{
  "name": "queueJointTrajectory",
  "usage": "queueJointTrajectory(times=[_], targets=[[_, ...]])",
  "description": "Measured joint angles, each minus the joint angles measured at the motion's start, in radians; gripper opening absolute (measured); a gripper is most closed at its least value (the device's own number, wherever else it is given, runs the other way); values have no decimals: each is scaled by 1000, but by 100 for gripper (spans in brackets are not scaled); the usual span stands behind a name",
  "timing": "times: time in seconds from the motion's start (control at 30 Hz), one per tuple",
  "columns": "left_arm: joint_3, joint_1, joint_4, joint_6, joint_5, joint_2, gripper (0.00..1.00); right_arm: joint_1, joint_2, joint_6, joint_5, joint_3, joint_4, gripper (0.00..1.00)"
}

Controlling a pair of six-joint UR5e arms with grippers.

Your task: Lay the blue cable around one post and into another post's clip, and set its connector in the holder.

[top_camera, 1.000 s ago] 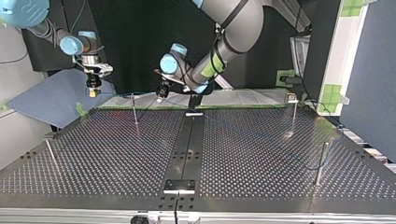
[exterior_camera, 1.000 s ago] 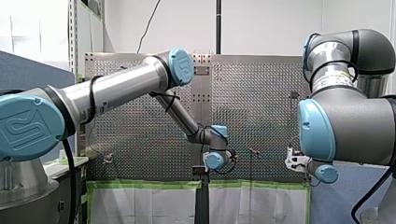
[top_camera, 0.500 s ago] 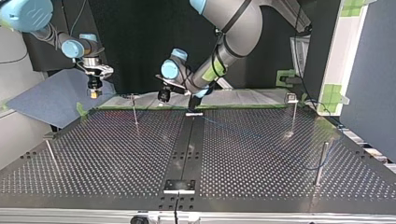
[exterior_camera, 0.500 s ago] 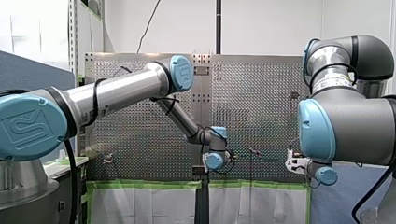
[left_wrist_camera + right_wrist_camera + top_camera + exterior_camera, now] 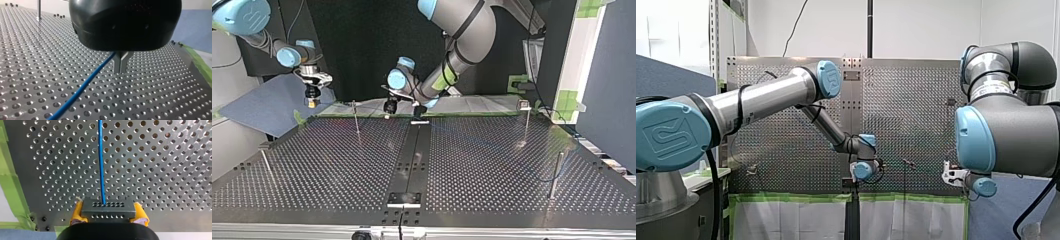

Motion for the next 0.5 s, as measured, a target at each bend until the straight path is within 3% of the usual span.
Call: queueJointTrajectory(times=[0.5], targets=[[8,3,-11,1,6,0,0,7,0,0,1,-34,15,0]])
